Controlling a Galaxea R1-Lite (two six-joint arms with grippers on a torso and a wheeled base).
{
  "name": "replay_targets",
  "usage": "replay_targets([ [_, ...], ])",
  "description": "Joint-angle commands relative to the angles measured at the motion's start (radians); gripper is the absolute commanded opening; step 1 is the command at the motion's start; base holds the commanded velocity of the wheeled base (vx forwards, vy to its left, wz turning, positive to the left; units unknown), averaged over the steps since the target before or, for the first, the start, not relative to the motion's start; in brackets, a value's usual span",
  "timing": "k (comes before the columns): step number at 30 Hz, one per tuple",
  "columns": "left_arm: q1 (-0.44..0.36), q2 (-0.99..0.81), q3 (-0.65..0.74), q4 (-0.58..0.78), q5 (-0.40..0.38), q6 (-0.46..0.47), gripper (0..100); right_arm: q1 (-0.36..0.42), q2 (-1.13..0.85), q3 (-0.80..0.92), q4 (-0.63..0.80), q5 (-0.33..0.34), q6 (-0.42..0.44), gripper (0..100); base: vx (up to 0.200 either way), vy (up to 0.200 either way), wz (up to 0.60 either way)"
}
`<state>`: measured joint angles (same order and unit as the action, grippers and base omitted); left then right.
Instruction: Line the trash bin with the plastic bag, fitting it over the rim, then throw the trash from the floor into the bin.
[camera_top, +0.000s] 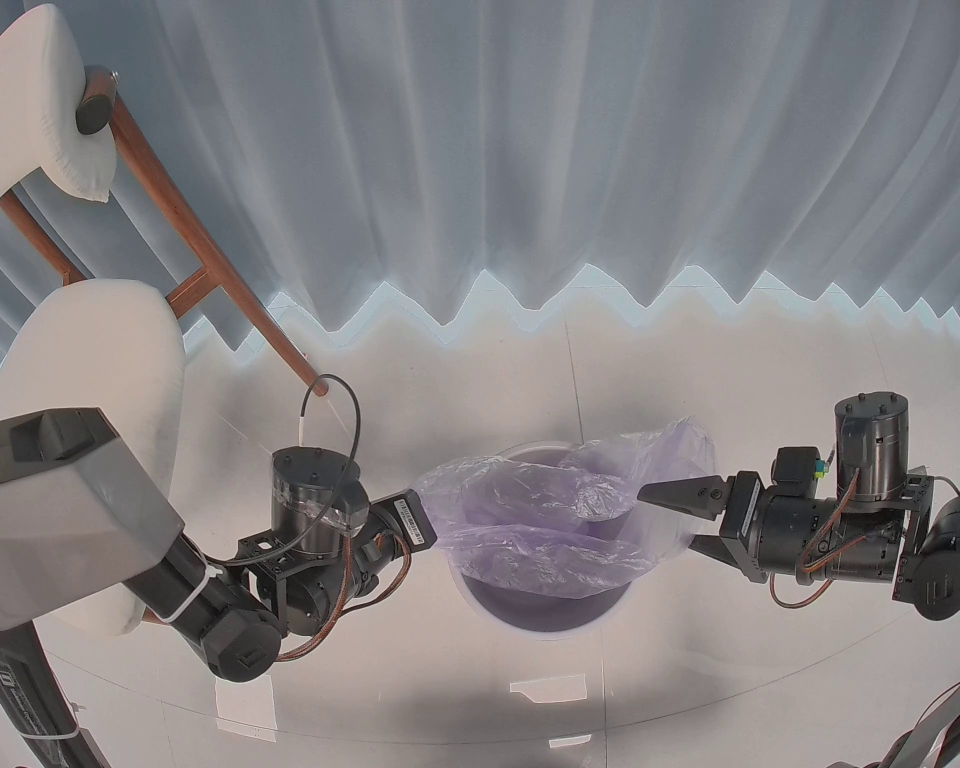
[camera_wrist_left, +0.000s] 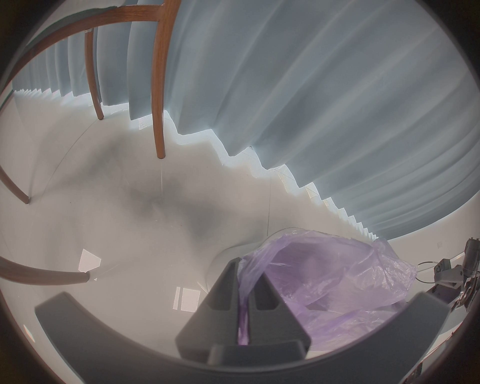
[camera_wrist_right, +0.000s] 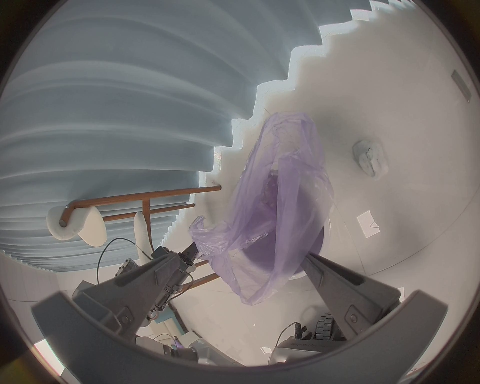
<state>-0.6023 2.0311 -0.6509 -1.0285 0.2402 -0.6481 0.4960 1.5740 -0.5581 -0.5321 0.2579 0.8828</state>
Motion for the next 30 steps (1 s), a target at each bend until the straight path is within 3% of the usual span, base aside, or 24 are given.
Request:
replay_targets([
  [1,-0.002,-0.005,0.000,-0.001,0.001,0.001,0,0.015,-0.020,0.018,0.004,-0.031,-0.004,100,0.000,0.000,0.00],
  [14,-0.002,-0.003,0.000,-0.001,0.002,0.001,0,0.013,0.001,0.112,-0.009,-0.040,-0.108,100,0.000,0.000,0.00],
  [23,-0.002,-0.005,0.002,-0.002,0.002,0.002,0,0.007,0.106,0.066,-0.017,-0.081,-0.111,100,0.000,0.000,0.00],
  [30,-0.002,-0.015,0.008,-0.001,0.002,0.002,0,0.015,0.181,0.046,-0.118,-0.108,-0.111,100,0.000,0.000,0.00],
])
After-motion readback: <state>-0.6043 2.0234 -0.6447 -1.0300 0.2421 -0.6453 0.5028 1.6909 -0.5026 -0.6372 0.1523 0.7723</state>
